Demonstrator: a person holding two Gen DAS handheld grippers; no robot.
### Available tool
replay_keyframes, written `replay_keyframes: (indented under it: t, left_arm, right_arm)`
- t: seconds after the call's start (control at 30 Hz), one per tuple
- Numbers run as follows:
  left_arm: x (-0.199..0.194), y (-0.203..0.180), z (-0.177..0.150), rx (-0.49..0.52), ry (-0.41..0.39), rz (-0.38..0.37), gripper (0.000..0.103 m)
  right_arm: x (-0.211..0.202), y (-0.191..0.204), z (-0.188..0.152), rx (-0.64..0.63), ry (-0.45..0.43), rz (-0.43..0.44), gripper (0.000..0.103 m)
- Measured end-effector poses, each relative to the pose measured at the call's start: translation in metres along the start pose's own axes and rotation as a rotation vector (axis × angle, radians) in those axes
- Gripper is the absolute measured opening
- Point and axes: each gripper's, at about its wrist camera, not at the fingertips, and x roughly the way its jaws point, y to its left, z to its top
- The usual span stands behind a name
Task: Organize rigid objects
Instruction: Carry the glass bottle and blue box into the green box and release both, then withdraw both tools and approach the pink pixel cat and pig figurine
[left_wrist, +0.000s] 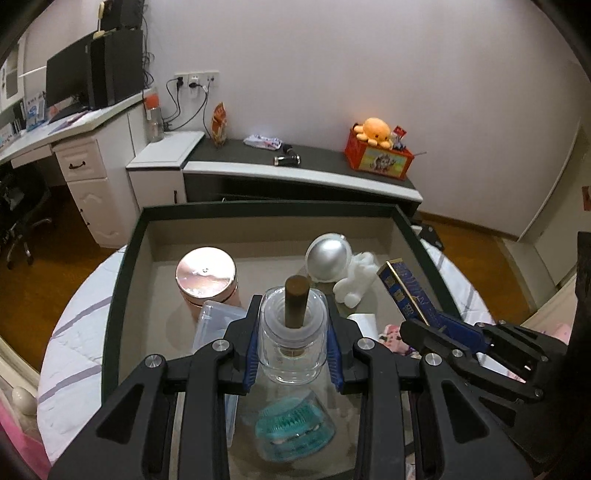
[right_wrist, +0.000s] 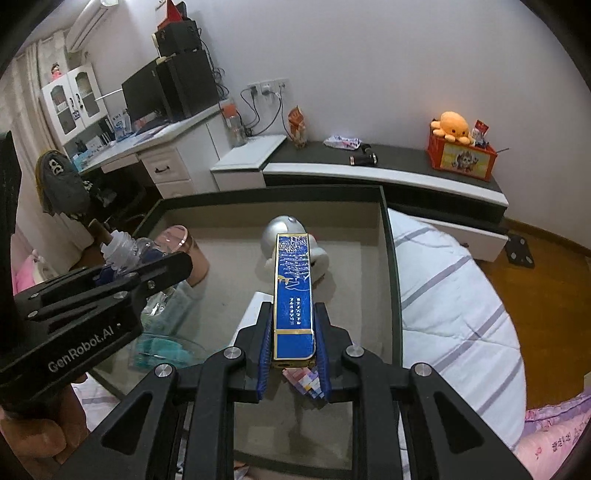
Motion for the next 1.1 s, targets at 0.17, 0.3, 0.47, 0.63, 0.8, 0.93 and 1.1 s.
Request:
replay_keyframes:
  t: [0.17, 0.3, 0.47, 0.63, 0.8, 0.93, 1.1]
  left_arm:
    - [-0.002, -0.001, -0.004, 0.007, -0.012, 0.029, 0.067]
    - [-0.024, -0.002, -0.005, 0.032, -0.099, 0.083, 0.1]
    - [-0.054, 0.002, -0.01, 0.029, -0.146, 0.113, 0.103]
    - [-0.092, 0.013, -0.021, -0.013, -0.18, 0.116, 0.103]
    - [-0.127, 0.019, -0.039, -0.045, -0.186, 0.156, 0.103]
    - [-0.152, 0.023, -0.055, -0.072, -0.193, 0.155, 0.103]
    - [-0.181, 0.024, -0.078, -0.078, -0.206, 0.174, 0.103]
  right_arm:
    - [0.005, -0.001, -0.001, 0.002, 0.013, -0.012, 0.022]
    - [0.001, 0.0, -0.001, 0.0, -0.001, -0.014, 0.035]
    - [-0.019, 0.004, -0.003, 0.008, -0.052, -0.006, 0.086]
    - [-0.04, 0.011, -0.01, 0.01, -0.075, -0.037, 0.09]
    - [-0.073, 0.021, -0.021, 0.027, -0.13, -0.048, 0.103]
    - [-0.096, 0.029, -0.031, 0.019, -0.152, -0.067, 0.103]
    - [-0.128, 0.035, -0.052, 0.043, -0.192, -0.076, 0.103]
